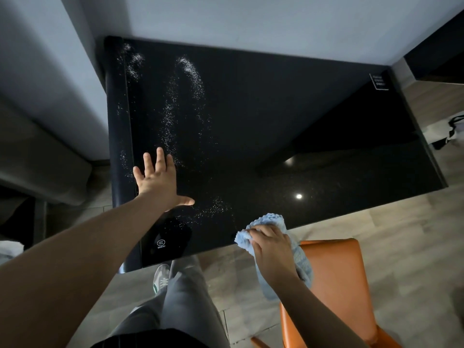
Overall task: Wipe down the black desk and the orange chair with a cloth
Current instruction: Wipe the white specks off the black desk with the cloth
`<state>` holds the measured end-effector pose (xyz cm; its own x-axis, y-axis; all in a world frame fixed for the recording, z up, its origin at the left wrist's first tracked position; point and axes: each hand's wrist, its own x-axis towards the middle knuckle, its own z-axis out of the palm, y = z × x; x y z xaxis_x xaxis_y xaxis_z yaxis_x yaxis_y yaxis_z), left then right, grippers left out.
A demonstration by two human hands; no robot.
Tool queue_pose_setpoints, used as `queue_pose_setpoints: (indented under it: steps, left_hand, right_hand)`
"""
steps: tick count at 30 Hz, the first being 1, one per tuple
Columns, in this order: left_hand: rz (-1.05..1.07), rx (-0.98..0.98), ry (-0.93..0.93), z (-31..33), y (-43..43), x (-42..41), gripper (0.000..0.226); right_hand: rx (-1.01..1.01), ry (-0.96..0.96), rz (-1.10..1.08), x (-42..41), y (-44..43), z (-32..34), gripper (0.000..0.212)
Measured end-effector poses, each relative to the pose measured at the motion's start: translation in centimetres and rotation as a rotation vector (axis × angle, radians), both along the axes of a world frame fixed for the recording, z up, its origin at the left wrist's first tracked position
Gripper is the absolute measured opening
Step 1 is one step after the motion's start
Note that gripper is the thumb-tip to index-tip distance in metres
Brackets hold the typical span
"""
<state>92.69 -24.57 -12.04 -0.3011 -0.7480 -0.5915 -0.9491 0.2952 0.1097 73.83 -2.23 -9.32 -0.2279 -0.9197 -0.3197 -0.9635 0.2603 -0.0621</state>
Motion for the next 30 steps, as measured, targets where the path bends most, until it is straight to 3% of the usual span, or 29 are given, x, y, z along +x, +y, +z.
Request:
queue_pose_setpoints:
  steps: [6,11,13,23,30]
  left_hand:
    - [-0.005,-0.002,0.000,0.1,0.0,-0.1,0.141]
    - [-0.009,-0.004,0.010,0.5,-0.1,0.1,0.138]
    - [-0.026,-0.009,0.016,0.8,-0.2,0.4,0.134]
    - [0.087,-0.130,0.173,2.6,-3.1,0.6,0.087]
    - [0.143,-0.191,0.199,2.3,-7.4,-0.1,0.095]
  right_hand:
    - [0.107,0.034,0.033,-0.8,1.1,0.3,0.040]
    - [-0.058,0.046,-0.060,-2.0,-1.3,2.4,0.023]
    - [-0.114,0.019,-0.091,-2.6,-3.0,3.1,0.025]
    - [-0.375,-0.106,-0.052,-4.1,-16.2,4.8,0.023]
    - [-0.446,-0.133,0.030,-5.5,-27.3,4.5,0.024]
